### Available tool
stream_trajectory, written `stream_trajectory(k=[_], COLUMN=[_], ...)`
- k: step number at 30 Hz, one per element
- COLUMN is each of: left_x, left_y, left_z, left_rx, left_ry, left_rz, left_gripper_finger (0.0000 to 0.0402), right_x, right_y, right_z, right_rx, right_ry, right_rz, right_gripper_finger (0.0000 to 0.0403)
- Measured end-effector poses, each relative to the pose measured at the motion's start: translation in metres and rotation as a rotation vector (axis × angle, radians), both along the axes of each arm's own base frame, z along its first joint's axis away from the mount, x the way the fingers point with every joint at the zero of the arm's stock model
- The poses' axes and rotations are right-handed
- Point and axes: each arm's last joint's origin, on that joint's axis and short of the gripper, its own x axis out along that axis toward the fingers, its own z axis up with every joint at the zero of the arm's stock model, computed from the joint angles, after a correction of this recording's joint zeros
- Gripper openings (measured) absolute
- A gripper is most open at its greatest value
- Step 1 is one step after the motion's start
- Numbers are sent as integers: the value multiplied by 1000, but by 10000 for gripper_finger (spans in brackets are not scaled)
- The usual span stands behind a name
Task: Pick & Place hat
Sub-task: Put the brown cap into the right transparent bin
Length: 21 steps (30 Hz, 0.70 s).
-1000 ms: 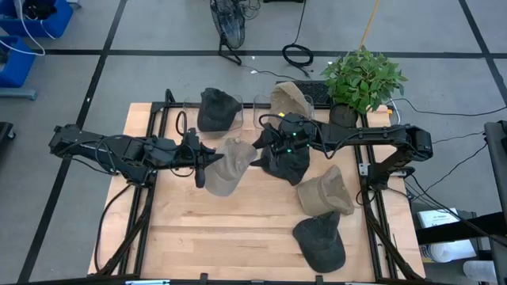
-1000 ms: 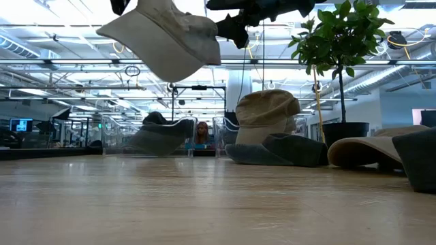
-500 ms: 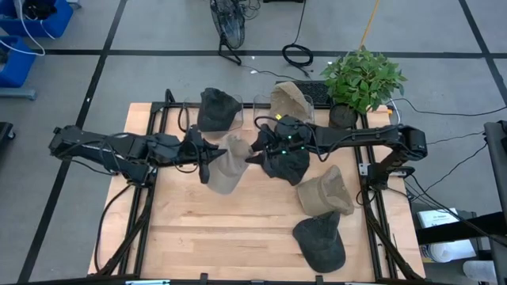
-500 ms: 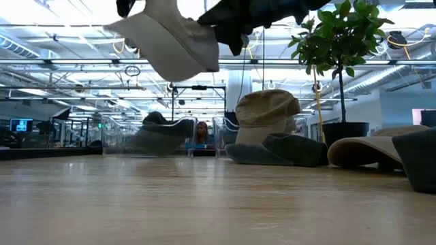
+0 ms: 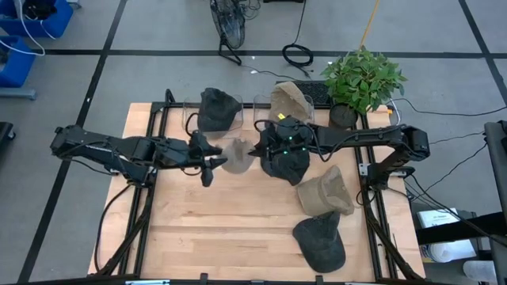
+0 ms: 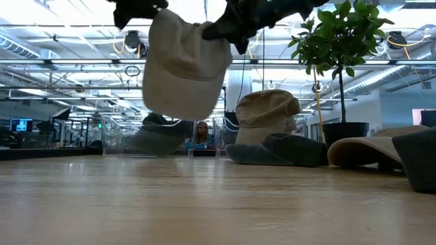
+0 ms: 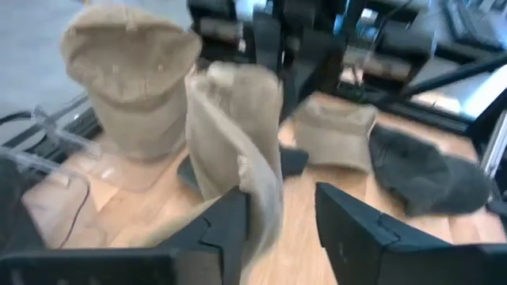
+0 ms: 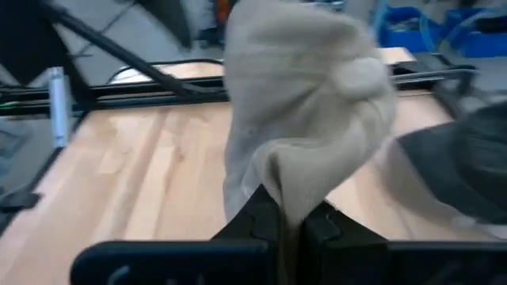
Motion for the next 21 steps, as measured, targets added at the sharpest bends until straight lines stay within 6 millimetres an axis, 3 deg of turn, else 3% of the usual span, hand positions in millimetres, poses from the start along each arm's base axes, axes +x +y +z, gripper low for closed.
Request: stream_trajectory(k=[6, 11, 17, 21], left_x=[-16, -43, -72, -80], left_y=[5, 13, 18, 20], left_z=[1, 4, 7, 8], left_rx=[-31, -61, -55, -28], left_ry=[27, 78, 97, 102], left_rz=[106, 186, 249, 277], left_gripper_finger=[184, 186, 186, 186], right_x=[-15, -29, -47, -54], right_y=[-8, -22, -49, -75], right_z=[9, 22, 41, 44], right_rx=[-94, -171, -297, -342], right_ry=[47, 47, 1, -10], right_rz=[-166, -335, -510, -584], right_gripper_finger=[3, 3, 2, 1])
